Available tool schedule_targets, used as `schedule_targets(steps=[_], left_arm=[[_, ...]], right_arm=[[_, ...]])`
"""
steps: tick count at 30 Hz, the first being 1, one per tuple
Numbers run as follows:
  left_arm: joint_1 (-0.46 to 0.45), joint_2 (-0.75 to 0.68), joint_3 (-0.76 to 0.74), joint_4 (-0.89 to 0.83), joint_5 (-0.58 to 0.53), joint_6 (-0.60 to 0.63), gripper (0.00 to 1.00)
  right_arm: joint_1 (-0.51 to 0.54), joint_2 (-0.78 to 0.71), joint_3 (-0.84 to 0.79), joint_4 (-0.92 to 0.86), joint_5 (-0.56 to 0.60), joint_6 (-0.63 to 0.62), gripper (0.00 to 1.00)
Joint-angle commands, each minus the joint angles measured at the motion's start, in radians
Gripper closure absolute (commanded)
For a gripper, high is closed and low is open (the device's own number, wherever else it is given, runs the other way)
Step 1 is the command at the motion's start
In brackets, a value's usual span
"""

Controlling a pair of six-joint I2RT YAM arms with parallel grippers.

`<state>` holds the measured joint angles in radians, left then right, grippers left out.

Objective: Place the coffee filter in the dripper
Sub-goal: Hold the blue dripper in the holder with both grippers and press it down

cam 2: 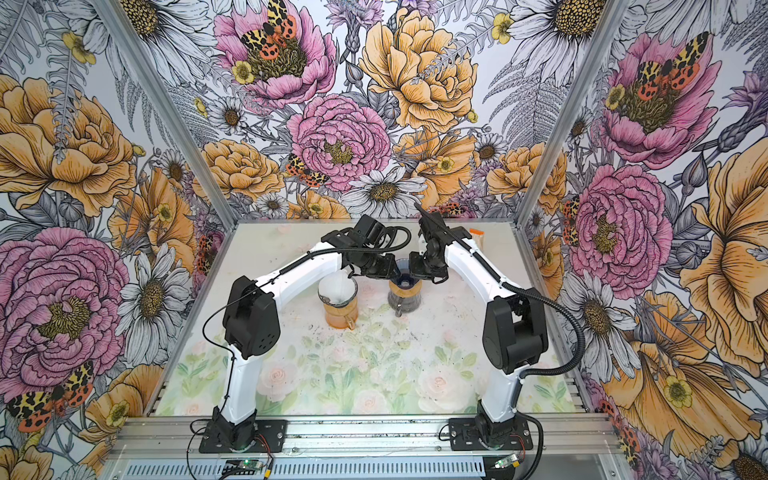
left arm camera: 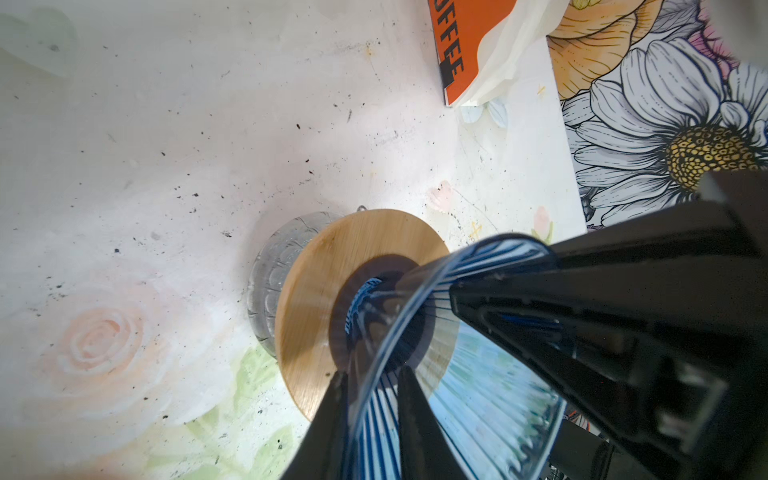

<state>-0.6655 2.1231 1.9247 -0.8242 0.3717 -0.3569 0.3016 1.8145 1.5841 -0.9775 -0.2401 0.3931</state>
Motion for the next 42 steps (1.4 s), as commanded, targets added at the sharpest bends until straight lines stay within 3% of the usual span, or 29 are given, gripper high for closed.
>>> schedule_targets(steps=[1,27,42], left_arm=[[0.006,0.044,-0.006,-0.052,-0.001,0.001,0.77],[0.036,0.087,0.028,-0.123,0.012,-0.011,0.78],[0.027,0.061,0.145,-0.123,0.046,-0.017,0.72]], right_arm=[[-0.012,0.048,-0.028,-0.006,0.039,-0.003,0.90],[-0.014,0.075,-0.004,-0.009,-0.002,0.002,0.89],[-0.022,0.015,0.079,-0.012,-0.048,0.011,0.77]])
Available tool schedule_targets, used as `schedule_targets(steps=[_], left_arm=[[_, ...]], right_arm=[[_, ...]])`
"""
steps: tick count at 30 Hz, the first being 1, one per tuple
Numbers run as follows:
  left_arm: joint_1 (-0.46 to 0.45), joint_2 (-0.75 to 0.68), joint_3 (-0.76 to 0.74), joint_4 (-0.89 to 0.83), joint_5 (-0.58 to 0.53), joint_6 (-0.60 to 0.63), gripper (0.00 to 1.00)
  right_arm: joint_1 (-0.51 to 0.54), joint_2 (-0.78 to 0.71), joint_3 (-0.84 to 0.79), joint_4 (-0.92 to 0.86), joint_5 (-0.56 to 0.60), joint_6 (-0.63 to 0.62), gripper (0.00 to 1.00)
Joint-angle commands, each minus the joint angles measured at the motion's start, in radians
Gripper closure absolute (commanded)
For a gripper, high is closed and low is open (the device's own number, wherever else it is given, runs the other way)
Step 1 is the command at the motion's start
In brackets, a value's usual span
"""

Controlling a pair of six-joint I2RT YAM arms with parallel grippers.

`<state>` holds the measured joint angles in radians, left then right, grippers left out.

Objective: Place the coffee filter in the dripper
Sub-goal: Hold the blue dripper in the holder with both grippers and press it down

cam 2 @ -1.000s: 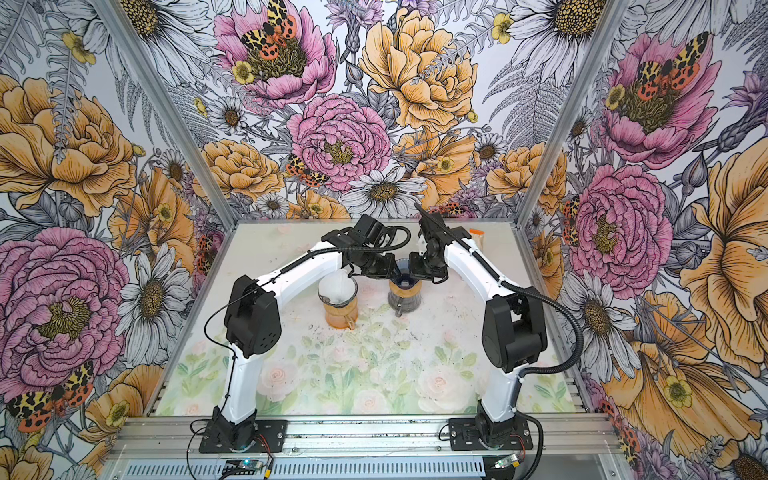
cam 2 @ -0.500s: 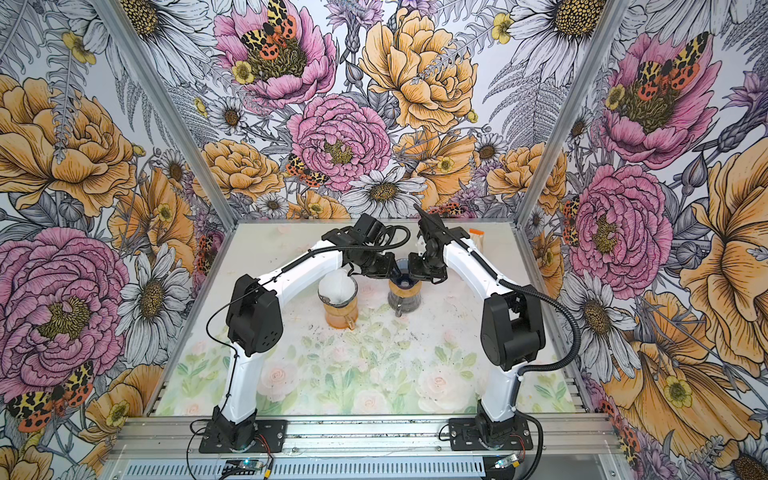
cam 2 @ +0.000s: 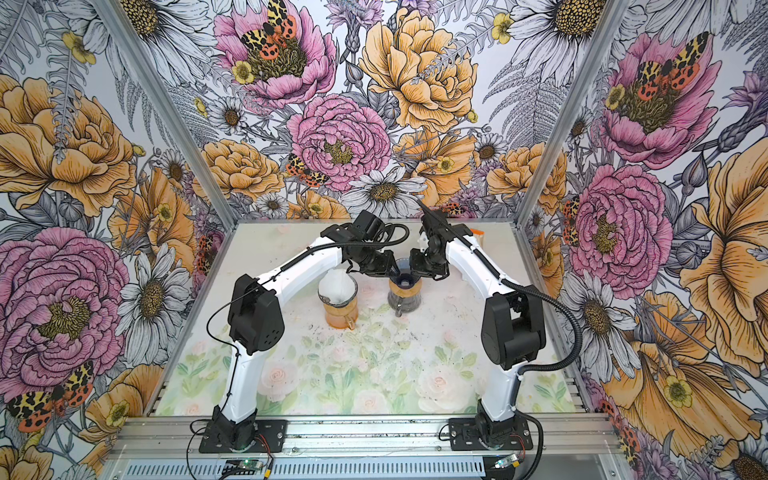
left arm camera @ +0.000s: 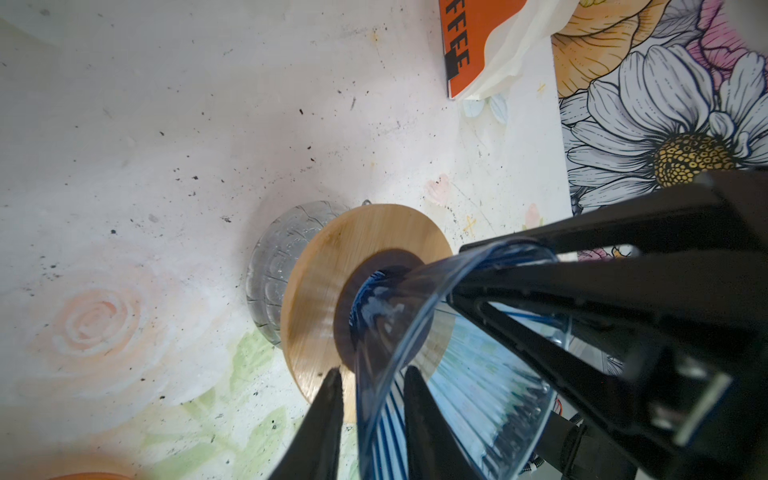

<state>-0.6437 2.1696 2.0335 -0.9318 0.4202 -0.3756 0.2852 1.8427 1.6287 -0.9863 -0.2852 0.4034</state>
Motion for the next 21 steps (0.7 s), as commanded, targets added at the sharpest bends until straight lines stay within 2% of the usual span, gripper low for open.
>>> schedule_targets(steps=[1,6,17,21], left_arm=[[0.005,0.013,0.041,-0.015,-0.001,0.000,0.71],[0.003,0.000,0.056,-0.015,-0.003,0.000,0.67],[0.004,-0.041,0.004,-0.018,-0.048,0.022,0.67],[0.002,-0.071,-0.006,-0.018,-0.082,0.030,0.55]], right_arm=[[-0.006,-0.017,0.038,-0.003,-0.003,0.000,0.76],[-0.005,-0.043,0.040,-0.010,0.011,0.006,0.74],[0.010,-0.087,0.023,-0.041,0.093,0.005,0.75],[0.017,-0.099,0.023,-0.040,0.107,-0.001,0.75]])
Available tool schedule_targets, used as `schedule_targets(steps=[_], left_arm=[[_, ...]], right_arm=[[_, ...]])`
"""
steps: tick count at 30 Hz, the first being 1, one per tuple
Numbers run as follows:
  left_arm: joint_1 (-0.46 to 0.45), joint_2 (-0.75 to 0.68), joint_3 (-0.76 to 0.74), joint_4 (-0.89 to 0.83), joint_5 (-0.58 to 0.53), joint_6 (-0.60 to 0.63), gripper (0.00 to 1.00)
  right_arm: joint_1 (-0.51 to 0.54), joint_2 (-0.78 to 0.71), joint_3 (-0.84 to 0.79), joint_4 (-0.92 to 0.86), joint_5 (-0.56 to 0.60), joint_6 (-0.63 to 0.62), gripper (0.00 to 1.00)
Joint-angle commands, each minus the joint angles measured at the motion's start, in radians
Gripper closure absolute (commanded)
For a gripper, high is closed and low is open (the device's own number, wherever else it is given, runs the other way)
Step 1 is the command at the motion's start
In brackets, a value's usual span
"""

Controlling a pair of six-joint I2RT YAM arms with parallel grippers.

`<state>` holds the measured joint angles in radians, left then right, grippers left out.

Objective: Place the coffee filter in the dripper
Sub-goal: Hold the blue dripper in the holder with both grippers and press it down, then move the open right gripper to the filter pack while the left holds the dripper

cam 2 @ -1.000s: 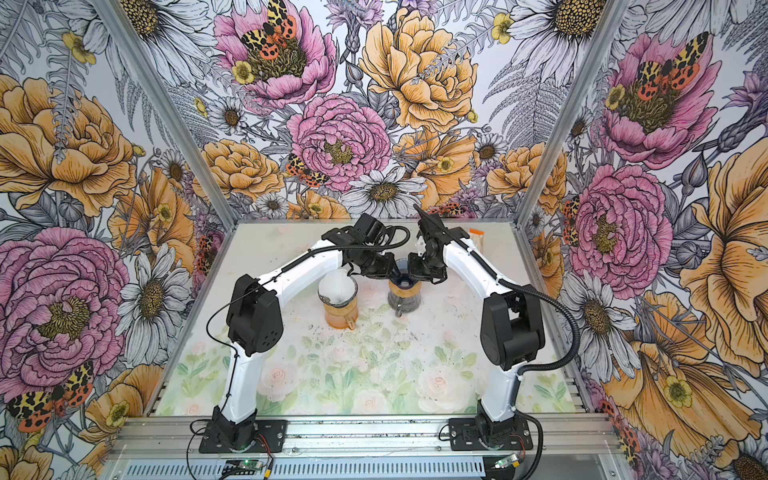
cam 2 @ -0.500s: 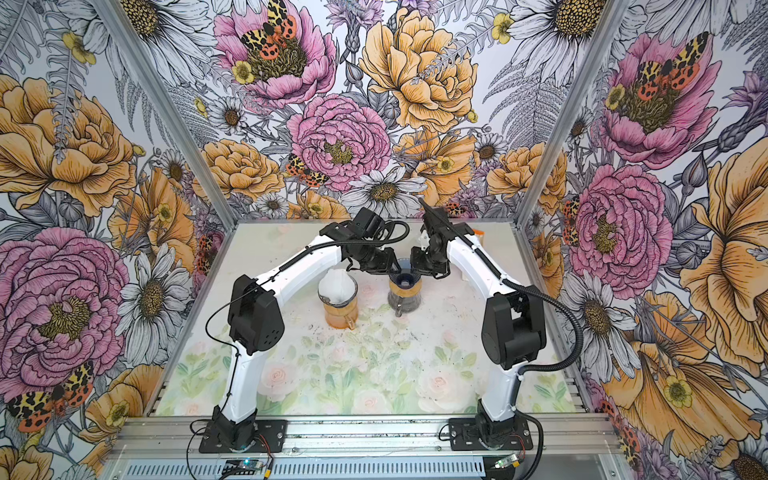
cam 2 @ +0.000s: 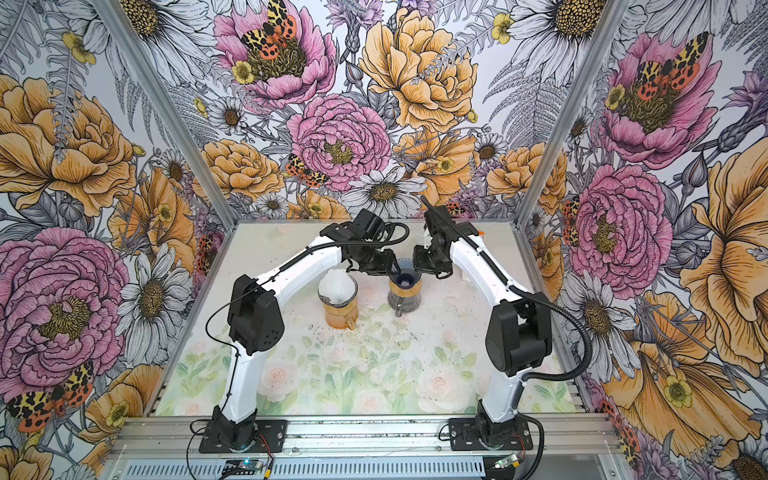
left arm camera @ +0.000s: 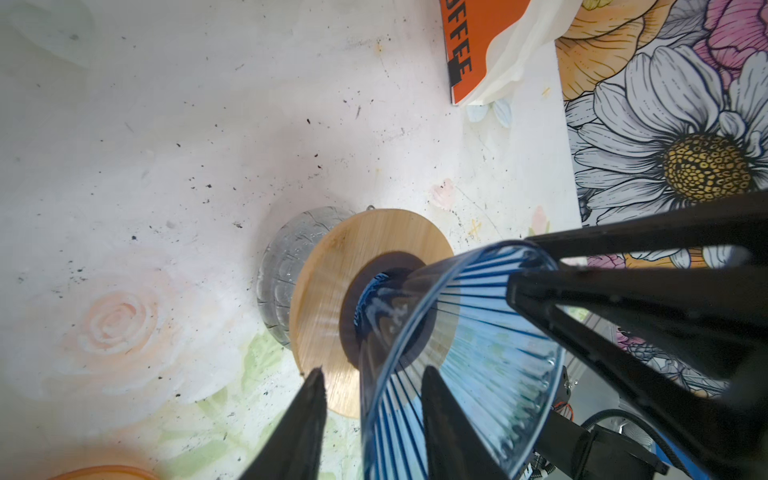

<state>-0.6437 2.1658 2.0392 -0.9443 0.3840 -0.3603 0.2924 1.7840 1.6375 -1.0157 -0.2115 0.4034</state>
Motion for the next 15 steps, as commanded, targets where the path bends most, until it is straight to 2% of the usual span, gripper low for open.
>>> schedule_targets(steps=[1,4,9,15], left_arm=[[0.003,-0.074,-0.009,-0.005,-0.053,0.017,0.52],[0.002,-0.096,0.001,-0.005,-0.071,0.019,0.40],[-0.008,-0.126,0.022,-0.004,-0.094,0.040,0.31],[-0.024,-0.167,0.038,-0.002,-0.128,0.052,0.23]], right_arm=[[0.012,-0.043,0.017,-0.011,0.034,0.000,0.75],[0.013,-0.049,0.020,-0.011,0.035,-0.002,0.75],[0.014,-0.085,0.022,-0.007,0.049,-0.010,0.71],[0.013,-0.170,0.017,-0.001,0.128,-0.021,0.68]])
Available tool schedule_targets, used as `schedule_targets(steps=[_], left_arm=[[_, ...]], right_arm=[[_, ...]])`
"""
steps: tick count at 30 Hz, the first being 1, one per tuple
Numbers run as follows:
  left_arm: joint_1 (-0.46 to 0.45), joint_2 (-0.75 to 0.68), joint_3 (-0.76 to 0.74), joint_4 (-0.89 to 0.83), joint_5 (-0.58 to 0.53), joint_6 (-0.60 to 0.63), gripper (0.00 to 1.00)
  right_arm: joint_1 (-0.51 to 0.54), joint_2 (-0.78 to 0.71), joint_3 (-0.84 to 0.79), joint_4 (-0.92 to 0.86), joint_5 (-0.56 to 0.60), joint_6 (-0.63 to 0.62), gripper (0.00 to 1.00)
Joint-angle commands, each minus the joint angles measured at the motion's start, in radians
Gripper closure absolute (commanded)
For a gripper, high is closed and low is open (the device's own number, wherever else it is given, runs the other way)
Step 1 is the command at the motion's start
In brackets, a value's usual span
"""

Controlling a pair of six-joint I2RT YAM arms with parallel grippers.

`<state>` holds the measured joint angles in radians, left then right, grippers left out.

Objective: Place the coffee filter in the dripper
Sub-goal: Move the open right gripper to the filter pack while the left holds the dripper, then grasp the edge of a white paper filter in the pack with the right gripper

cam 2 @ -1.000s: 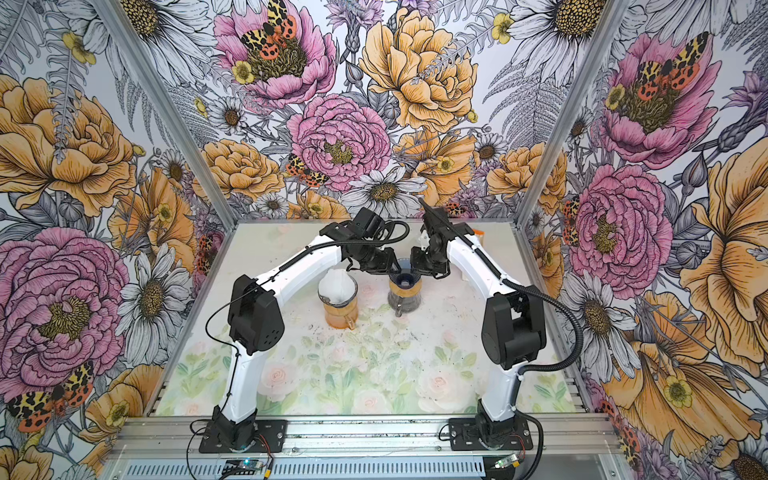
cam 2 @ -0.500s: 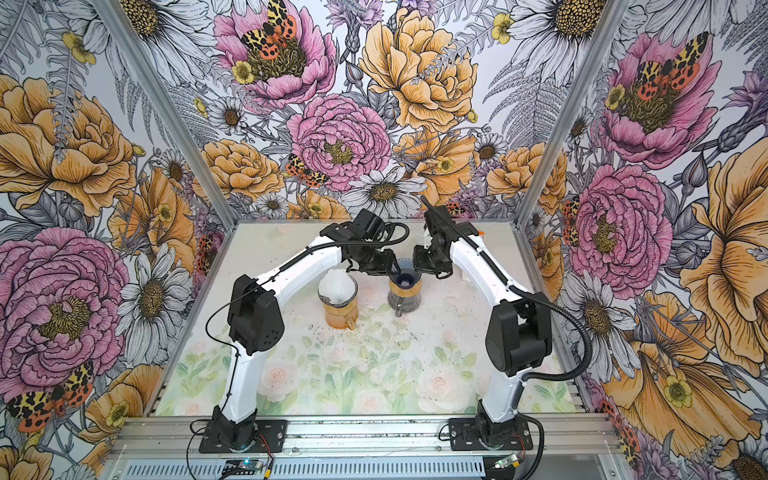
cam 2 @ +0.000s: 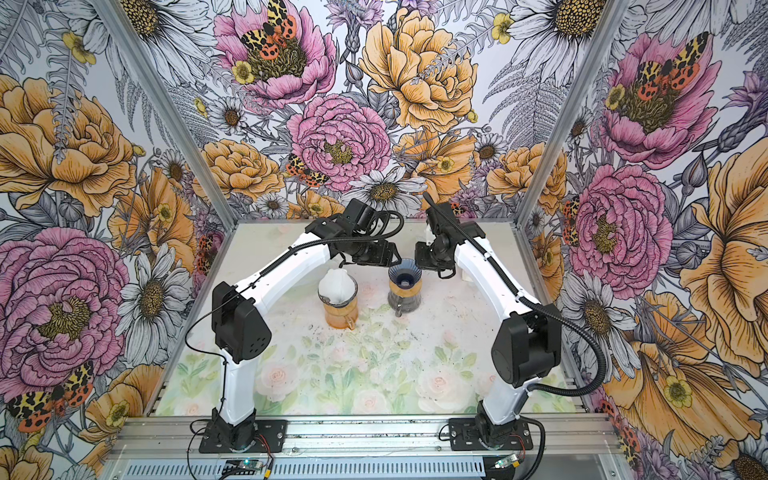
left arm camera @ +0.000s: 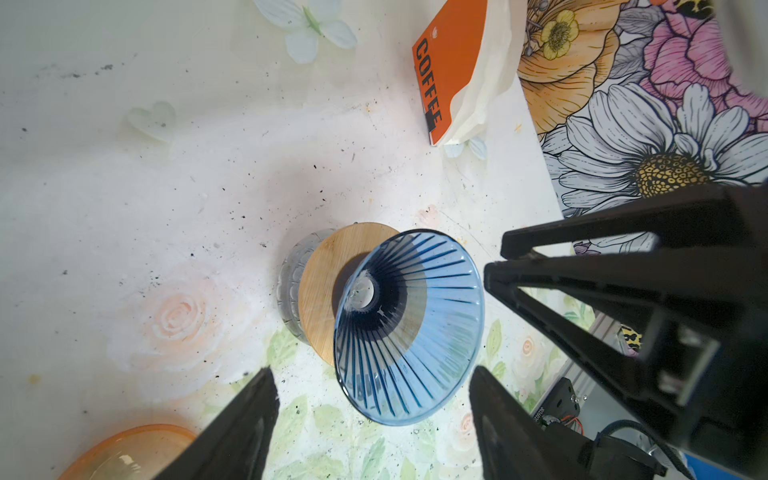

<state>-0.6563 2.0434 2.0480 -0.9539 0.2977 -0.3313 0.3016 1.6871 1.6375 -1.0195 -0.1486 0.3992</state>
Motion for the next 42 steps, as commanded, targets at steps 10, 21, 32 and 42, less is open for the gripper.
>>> schedule_targets(steps=[10,21,32,42], left_arm=[[-0.038,-0.176,-0.055,0.068,-0.081,0.075,0.11],[-0.043,-0.442,-0.434,0.391,-0.089,0.045,0.02],[-0.035,-0.486,-0.569,0.435,-0.090,0.016,0.01],[-0.020,-0.467,-0.584,0.438,-0.075,0.000,0.01]], right_arm=[[-0.099,-0.322,-0.213,0.163,0.204,-0.018,0.72],[-0.271,-0.320,-0.475,0.389,0.165,-0.033,0.77],[-0.353,-0.070,-0.432,0.534,0.124,-0.045,0.84],[-0.370,0.124,-0.347,0.605,0.108,-0.023,0.87]])
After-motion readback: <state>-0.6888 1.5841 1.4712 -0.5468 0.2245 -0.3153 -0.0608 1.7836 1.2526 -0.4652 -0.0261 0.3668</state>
